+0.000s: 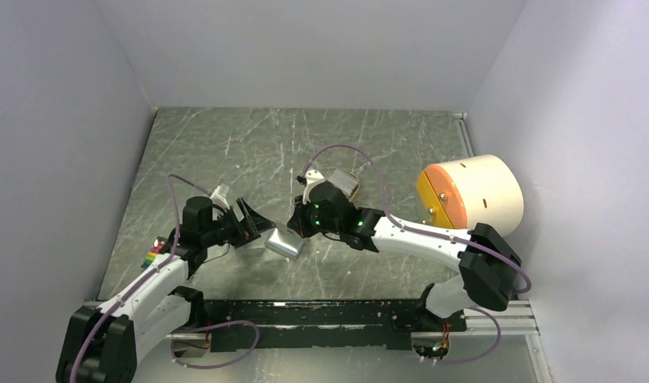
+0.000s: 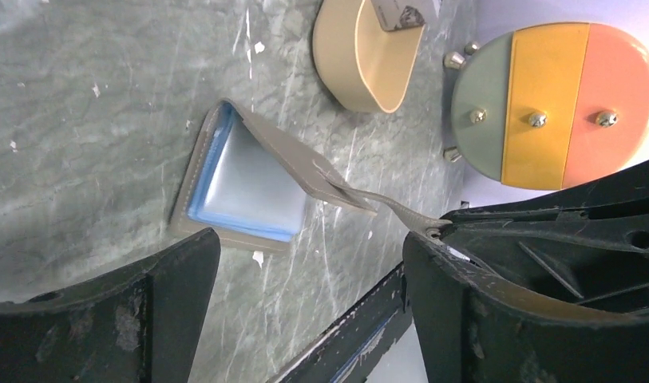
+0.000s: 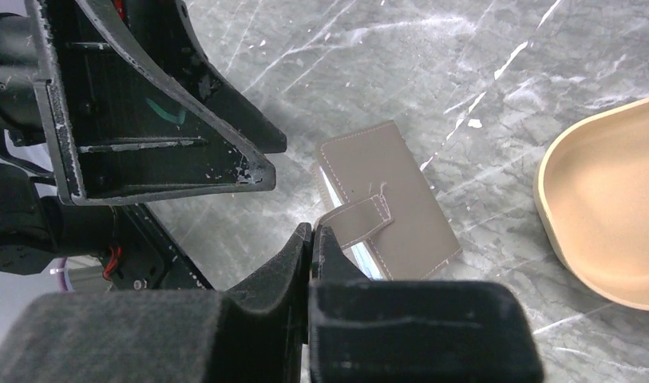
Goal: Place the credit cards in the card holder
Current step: Open the card holder at the center of the board.
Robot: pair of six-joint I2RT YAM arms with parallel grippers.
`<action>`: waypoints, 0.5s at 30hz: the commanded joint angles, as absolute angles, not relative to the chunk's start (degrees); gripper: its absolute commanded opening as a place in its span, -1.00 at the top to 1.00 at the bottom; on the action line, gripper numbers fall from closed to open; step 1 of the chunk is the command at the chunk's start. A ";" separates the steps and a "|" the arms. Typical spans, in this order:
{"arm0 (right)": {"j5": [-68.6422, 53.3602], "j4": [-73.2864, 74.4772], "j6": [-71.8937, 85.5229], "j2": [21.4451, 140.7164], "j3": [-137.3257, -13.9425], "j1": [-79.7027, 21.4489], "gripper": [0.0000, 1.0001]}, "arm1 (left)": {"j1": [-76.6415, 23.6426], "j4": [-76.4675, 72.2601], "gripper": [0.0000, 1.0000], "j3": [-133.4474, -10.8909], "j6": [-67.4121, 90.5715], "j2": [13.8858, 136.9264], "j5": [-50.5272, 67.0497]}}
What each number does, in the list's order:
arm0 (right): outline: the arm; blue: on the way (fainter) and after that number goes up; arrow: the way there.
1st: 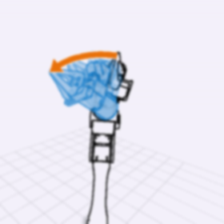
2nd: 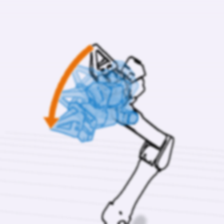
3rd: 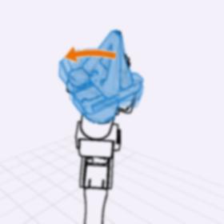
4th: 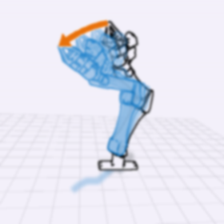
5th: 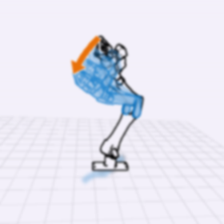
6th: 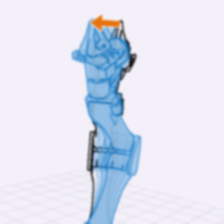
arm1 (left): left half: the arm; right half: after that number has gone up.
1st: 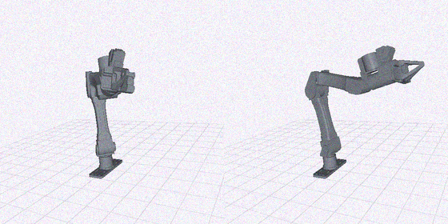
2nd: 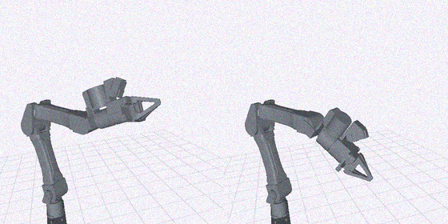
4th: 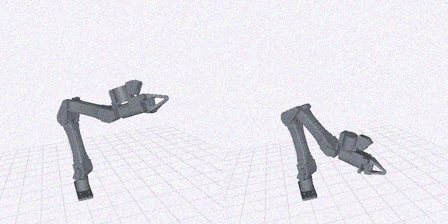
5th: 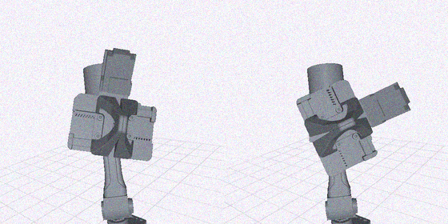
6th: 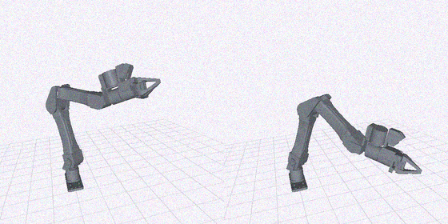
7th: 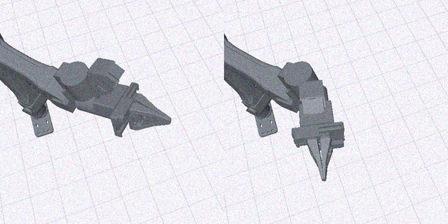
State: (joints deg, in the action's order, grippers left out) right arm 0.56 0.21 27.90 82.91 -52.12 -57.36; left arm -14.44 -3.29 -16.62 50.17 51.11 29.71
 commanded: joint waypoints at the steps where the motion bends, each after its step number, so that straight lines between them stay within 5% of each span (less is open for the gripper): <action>1: 0.61 -1.05 28.95 81.82 -51.09 -57.13 1.00 | -14.06 -8.02 -0.76 -16.09 49.44 53.59 33.29; 15: -5.72 -2.04 37.32 75.42 -48.15 -56.22 1.00 | -14.06 7.13 -0.41 -20.00 47.94 50.73 24.33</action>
